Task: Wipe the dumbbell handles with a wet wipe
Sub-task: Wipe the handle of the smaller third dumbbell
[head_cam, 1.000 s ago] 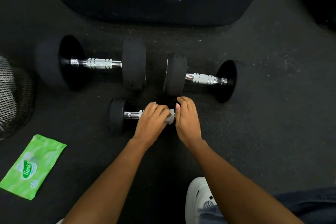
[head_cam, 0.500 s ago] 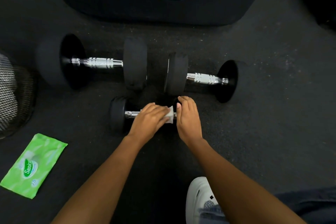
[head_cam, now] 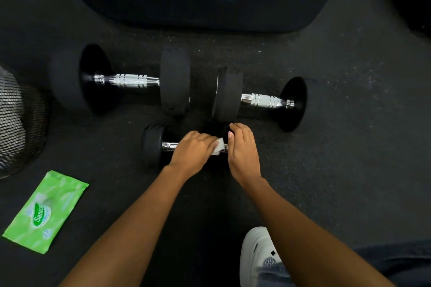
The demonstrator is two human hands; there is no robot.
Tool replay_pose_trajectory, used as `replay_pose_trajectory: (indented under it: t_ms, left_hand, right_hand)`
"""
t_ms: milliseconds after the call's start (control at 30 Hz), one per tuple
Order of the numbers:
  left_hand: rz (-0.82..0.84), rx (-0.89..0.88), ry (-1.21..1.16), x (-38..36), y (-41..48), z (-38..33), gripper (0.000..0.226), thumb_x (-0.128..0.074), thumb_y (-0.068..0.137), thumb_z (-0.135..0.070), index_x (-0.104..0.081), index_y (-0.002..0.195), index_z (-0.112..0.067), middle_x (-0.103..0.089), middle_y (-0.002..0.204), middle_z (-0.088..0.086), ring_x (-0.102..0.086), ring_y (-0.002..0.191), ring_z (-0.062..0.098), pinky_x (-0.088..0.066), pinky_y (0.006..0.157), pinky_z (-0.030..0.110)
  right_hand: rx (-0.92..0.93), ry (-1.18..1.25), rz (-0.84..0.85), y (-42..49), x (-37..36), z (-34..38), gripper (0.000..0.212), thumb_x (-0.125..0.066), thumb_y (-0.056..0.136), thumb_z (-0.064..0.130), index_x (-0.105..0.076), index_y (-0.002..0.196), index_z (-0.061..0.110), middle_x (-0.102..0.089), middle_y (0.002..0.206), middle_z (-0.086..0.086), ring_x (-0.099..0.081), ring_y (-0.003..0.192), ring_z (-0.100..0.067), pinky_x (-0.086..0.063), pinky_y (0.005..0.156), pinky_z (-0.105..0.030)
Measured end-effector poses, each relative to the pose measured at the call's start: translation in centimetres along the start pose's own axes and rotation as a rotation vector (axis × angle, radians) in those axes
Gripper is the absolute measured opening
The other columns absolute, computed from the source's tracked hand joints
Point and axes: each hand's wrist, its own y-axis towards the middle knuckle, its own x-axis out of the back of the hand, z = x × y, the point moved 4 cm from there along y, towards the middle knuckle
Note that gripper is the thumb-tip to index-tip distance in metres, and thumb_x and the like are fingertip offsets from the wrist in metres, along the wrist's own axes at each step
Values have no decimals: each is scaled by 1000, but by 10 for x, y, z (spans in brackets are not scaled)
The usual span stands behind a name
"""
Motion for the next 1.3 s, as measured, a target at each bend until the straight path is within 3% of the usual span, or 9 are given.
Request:
replay_pose_trajectory:
  t_ms: [100, 200, 400, 600, 733, 833, 1000, 1133, 1300]
  left_hand:
    - [92, 73, 70, -2, 5, 3, 31, -36, 99, -26, -63, 110, -14, -68, 101, 6, -61, 95, 23, -35, 96, 34]
    - [179, 4, 199, -4, 11, -13, 24, -40, 95, -20, -57, 110, -14, -65, 103, 4, -59, 95, 23, -35, 93, 35]
    - [68, -51, 55, -4, 2, -9, 31, -39, 99, -24, -55, 124, -14, -63, 115, 5, -57, 106, 21, -26, 106, 34]
    - [142, -63, 154, -6, 5, -17, 28, -49, 92, -14, -52, 120, -14, -61, 113, 5, -55, 106, 22, -23, 109, 34]
    - [13, -102, -44, 1, 0, -14, 32, -40, 96, -26, -59, 118, -12, -65, 111, 5, -58, 106, 19, -24, 108, 30]
    - [-84, -156, -85, 9, -9, 4, 33, -50, 87, -33, -67, 108, -13, -68, 103, 2, -62, 97, 17, -27, 104, 28]
    - [-117, -99, -47, 4, -7, -8, 32, -80, 67, -16, -67, 96, -10, -65, 95, 5, -61, 90, 22, -38, 100, 34]
    - [-121, -109, -13, -1, -2, -23, 41, -82, 57, -7, -64, 94, -9, -64, 92, 8, -61, 87, 25, -47, 93, 38]
    - [-160, -131, 29, -1, -10, -11, 35, -78, 58, -3, -62, 89, -7, -62, 95, 9, -59, 88, 26, -43, 96, 37]
  right_hand:
    - [7, -5, -3, 1, -1, 0, 49, -24, 97, 28, -55, 119, -4, -56, 120, -17, -48, 118, -30, -28, 106, -30]
    - [7, 4, -12, 1, 0, 0, 48, -25, 97, 27, -54, 118, -4, -56, 119, -17, -49, 117, -29, -29, 105, -30]
    - [13, 7, -8, -1, 1, 1, 49, -24, 97, 28, -54, 119, -4, -56, 120, -16, -48, 117, -27, -35, 105, -37]
    - [4, 16, -2, 0, 1, 0, 50, -23, 97, 30, -53, 120, -2, -55, 122, -14, -46, 120, -26, -33, 106, -36]
    - [4, 25, -11, -1, 1, 1, 49, -24, 97, 28, -54, 119, -4, -56, 121, -17, -48, 119, -28, -37, 104, -42]
    - [10, 12, -14, -1, 1, 2, 50, -24, 97, 28, -55, 118, -5, -56, 119, -17, -49, 117, -29, -36, 103, -41]
    - [12, 2, -20, 0, 2, 3, 50, -23, 97, 28, -55, 117, -6, -57, 119, -18, -49, 117, -30, -38, 103, -43]
    - [15, 7, -27, -1, 2, 3, 49, -24, 97, 26, -55, 117, -6, -57, 119, -19, -49, 117, -30, -38, 102, -44]
    - [2, 34, -15, 0, 1, 0, 49, -24, 97, 30, -54, 120, -2, -56, 122, -14, -46, 119, -25, -35, 104, -39]
